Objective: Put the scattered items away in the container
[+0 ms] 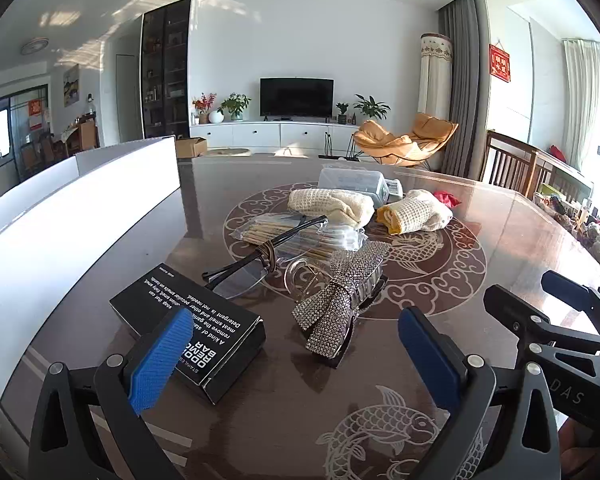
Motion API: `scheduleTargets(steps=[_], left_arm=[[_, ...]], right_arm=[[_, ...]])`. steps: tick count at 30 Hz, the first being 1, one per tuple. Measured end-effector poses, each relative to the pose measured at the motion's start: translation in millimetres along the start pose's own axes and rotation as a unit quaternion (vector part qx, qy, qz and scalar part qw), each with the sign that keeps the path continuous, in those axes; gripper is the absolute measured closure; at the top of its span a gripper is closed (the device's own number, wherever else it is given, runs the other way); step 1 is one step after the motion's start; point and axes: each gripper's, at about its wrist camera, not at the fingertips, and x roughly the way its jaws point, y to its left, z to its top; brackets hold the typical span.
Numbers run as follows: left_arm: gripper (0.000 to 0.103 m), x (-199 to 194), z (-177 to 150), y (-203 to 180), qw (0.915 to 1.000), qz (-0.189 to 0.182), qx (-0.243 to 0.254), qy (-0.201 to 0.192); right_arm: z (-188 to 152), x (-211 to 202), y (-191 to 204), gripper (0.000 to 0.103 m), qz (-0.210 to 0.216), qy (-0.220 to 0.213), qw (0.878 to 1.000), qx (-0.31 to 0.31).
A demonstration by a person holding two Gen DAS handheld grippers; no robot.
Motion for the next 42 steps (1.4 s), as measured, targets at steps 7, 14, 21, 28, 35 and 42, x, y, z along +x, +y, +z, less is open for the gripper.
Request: scheduleTargets(steps=[7, 14, 21, 28, 35, 42], left_arm=[[0.000, 0.8, -1.6, 1.4, 0.9999, -0.003, -0.007, 0.009], [0.000, -3.2, -1.7, -1.3, 1.0000, -0.002, -0.005, 0.004], [0.000, 4.2, -4.2, 9.3, 0.9992, -0.013, -0.033, 0.018], [0.000, 8.6, -6.1, 6.7, 0.9994, -0.008, -0.025, 0.025], [0.000, 10.7, -7.6, 8.1, 0.9994, -0.003, -0.024, 0.026], [0.000, 9.7, -7.7, 7.0, 0.9996, 0.001, -0.018, 0.023]], right_arm=[[0.0, -2.3, 4.1, 0.017, -0.003, -0.008, 1.000, -0.010], [0.3, -1.2, 4.8, 0.017, 0.002, -0.006, 1.000, -0.014], [-0.6, -1.0, 7.2, 0.017, 0.000, -0.007, 1.000, -0.020], [-0.8, -0.8, 6.9, 0.017, 0.001, -0.007, 1.000, -0.020], [-0.8, -1.5, 8.5, 0.017, 0.002, -0.005, 1.000, -0.025], [-0.8, -1.4, 8.9, 0.017, 0.002, -0.005, 1.000, -0.025]])
